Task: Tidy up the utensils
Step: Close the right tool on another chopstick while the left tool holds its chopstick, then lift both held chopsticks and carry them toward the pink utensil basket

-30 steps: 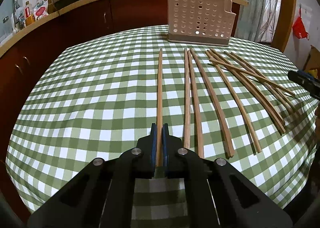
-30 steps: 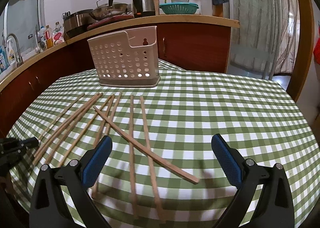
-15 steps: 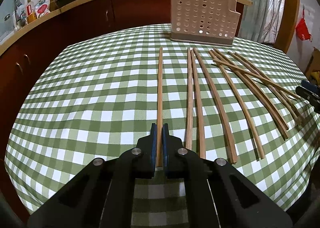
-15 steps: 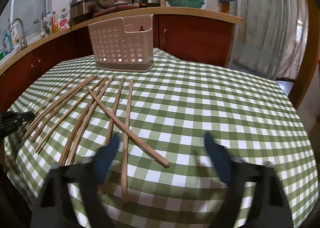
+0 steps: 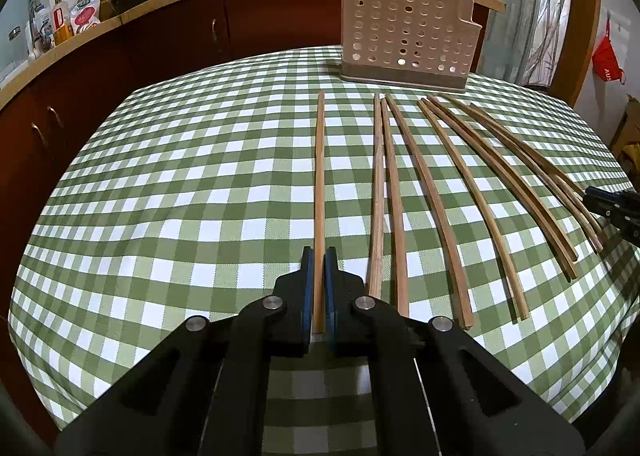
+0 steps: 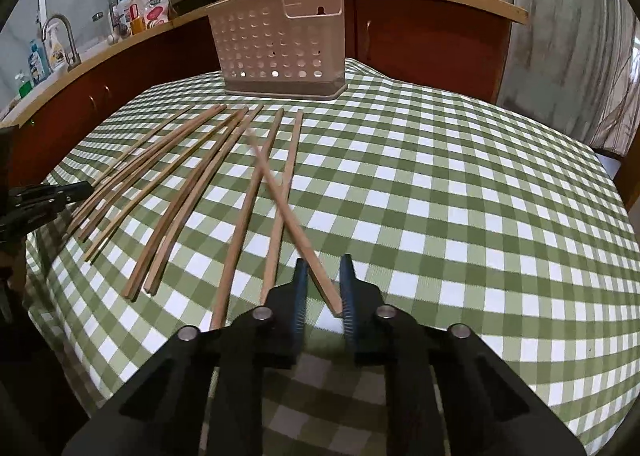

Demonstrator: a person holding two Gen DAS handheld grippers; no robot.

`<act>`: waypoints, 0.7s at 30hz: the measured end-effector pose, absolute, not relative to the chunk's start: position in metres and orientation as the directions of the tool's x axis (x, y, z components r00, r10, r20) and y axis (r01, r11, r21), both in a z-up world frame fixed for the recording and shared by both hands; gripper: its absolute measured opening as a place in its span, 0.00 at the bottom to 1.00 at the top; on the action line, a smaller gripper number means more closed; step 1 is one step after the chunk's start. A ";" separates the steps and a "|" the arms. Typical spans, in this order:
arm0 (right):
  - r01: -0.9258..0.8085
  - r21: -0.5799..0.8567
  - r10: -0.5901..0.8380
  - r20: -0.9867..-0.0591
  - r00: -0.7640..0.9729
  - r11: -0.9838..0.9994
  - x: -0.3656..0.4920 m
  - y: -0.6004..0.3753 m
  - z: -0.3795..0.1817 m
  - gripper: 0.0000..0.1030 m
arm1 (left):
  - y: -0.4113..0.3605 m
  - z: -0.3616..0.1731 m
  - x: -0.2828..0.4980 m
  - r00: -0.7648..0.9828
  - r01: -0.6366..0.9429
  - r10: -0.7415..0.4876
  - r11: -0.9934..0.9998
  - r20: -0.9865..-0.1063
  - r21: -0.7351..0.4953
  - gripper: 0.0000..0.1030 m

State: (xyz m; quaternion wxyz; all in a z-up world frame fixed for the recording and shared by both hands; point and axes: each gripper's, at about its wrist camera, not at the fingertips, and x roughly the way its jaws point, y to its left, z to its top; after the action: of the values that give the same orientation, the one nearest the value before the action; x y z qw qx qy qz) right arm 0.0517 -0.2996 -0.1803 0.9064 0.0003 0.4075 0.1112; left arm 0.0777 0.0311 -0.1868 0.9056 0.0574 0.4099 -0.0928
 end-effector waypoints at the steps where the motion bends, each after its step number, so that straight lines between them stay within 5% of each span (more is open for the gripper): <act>1: -0.199 0.092 0.201 -0.737 0.645 0.976 0.050 -0.300 -0.180 0.11 | 0.031 -0.187 0.078 0.646 0.215 -0.121 0.976 -0.753 0.027 0.06; 21: -0.109 0.097 0.146 -0.659 0.738 0.989 0.029 -0.304 -0.188 0.12 | 0.036 -0.188 0.075 0.653 0.203 -0.118 0.979 -0.748 0.023 0.06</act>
State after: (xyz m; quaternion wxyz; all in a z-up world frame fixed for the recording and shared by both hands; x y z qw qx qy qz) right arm 0.0287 -0.3036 -0.1884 0.9318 0.0260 0.3557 0.0682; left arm 0.0751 0.0357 -0.1884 0.9076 0.0522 0.4071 -0.0885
